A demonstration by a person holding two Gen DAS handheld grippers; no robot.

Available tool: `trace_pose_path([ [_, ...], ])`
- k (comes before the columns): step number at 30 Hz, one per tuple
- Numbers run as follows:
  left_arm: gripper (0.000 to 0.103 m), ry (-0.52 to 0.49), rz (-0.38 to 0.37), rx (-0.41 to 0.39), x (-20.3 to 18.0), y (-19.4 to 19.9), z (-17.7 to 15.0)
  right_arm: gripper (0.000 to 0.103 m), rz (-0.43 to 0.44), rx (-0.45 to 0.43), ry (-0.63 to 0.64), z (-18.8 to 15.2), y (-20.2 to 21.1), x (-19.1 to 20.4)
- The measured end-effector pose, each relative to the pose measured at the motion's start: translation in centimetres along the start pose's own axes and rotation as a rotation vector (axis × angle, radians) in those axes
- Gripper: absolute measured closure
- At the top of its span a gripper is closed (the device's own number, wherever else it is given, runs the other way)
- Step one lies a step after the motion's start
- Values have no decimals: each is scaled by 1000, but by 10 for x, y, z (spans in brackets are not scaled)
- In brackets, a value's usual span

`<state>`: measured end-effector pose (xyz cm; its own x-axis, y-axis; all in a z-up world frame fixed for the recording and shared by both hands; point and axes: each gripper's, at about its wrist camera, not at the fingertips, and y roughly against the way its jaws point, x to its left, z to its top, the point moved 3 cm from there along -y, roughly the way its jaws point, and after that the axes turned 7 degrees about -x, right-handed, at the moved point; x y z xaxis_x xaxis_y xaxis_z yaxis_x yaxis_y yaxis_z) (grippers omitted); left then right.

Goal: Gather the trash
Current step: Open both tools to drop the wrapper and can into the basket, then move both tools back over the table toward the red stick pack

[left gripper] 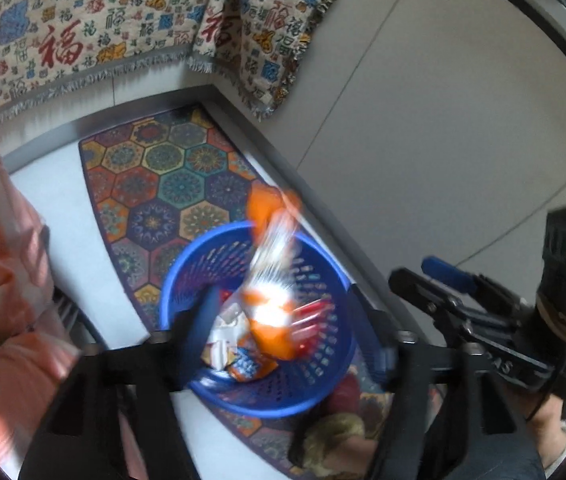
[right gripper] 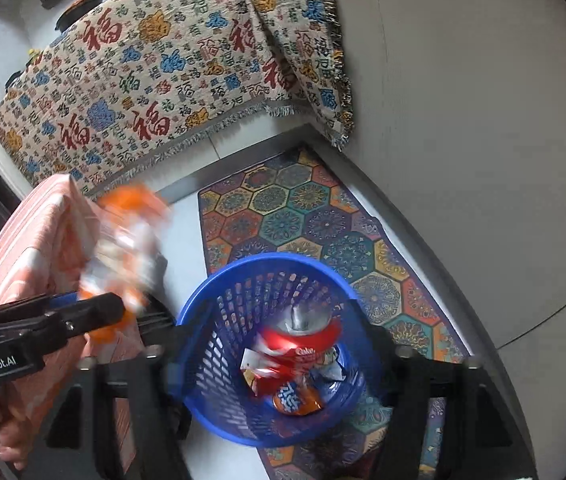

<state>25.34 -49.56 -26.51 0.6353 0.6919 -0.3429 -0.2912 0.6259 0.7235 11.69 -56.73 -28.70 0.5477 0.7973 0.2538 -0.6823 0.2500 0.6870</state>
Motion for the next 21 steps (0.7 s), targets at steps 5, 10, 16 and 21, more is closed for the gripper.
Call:
trace_pose_path([
  [5,32,7,9,-39,-2,12,7,29,-27,-47,-26,8,11,-10],
  [10,29,-42,56,-127,-16,75,10,27,-63,-158,10,31,44,4],
  [16,1,-103,257,-289,-14,186,-9,27,1,-209,125,42,68,63],
  [21,1,-16,461,-303,42,242,-37,27,110,-201,285,27,73,153],
])
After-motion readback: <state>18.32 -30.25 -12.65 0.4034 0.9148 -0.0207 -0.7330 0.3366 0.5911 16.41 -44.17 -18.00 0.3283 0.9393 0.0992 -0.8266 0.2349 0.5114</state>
